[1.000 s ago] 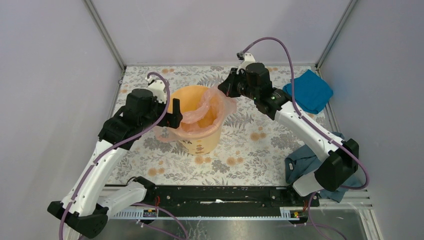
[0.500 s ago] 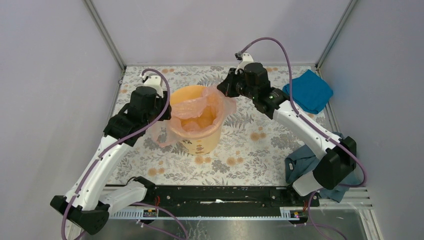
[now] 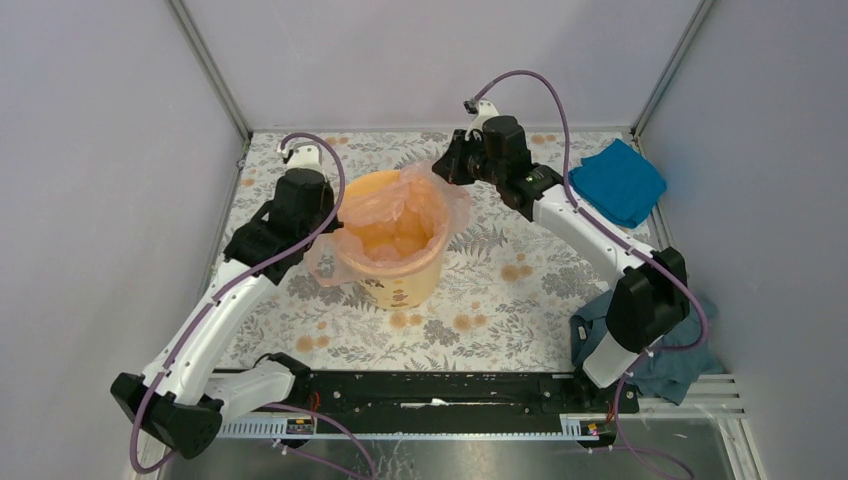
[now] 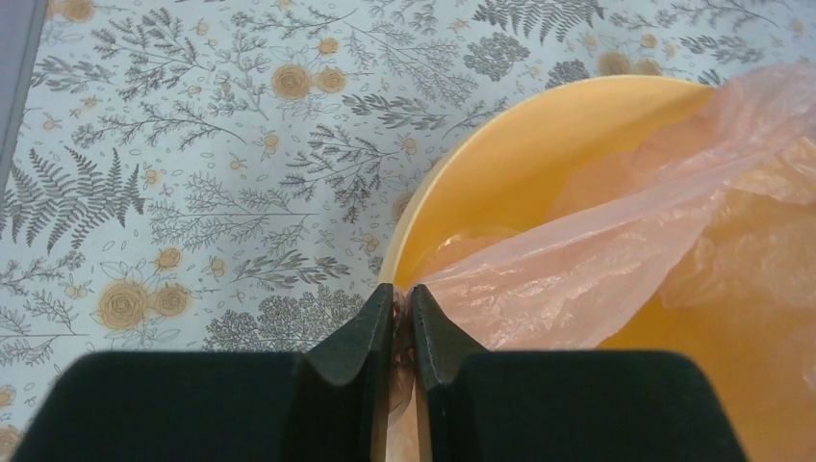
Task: Put the trash bags into the trash bin
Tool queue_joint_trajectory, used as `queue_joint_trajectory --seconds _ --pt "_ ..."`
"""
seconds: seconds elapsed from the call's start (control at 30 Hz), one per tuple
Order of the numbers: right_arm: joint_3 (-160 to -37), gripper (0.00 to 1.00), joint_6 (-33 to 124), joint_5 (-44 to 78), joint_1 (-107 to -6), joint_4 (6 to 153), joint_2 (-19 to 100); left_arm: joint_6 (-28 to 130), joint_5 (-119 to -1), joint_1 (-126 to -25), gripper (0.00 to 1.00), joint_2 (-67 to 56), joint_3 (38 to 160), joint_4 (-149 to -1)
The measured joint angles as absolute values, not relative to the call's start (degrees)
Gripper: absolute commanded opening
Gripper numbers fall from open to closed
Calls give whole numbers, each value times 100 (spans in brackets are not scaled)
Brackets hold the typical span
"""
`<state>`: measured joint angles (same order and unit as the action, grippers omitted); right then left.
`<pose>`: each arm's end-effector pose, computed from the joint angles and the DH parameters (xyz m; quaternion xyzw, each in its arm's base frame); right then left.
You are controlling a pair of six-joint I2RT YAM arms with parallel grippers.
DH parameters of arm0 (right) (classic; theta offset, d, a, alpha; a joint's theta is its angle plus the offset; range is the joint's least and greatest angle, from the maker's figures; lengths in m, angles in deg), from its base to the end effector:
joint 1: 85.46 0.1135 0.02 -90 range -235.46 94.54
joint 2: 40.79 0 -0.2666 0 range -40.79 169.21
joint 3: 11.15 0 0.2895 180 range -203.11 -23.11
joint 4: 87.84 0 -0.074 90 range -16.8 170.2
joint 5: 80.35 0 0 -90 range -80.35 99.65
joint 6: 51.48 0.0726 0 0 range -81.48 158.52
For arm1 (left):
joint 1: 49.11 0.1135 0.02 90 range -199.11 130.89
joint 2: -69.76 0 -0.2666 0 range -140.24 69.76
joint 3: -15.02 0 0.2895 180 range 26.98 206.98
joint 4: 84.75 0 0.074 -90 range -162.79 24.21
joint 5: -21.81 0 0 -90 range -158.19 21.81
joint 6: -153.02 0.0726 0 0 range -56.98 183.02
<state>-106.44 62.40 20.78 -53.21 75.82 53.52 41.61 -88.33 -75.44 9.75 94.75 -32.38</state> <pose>0.3896 0.2624 0.3458 -0.1164 0.7851 0.3519 0.4962 0.2611 -0.1013 0.3654 -0.0467 0.8666 -0.0509 0.4941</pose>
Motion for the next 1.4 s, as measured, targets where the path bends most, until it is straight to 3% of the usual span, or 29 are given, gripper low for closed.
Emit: queue_joint_trajectory --seconds 0.17,0.33,0.57,1.0,1.4 --pt "-10666 20 6240 2301 -5386 7822 5570 3859 -9281 -7522 16 844 9379 -3409" --pt "-10823 21 6237 2546 -5397 7951 5835 3606 -9453 -7419 19 870 9210 -3713" --pt "-10915 0 6261 2754 -5404 8117 6016 3424 -9399 -7264 17 870 9044 -4082" --pt "-10994 0 6550 2588 -5445 8393 6388 2943 -8472 -6567 10 813 8769 -4753" --pt "-9897 0 6843 2686 -5502 8572 5830 2801 -6581 -6150 9 1480 8316 -4900"
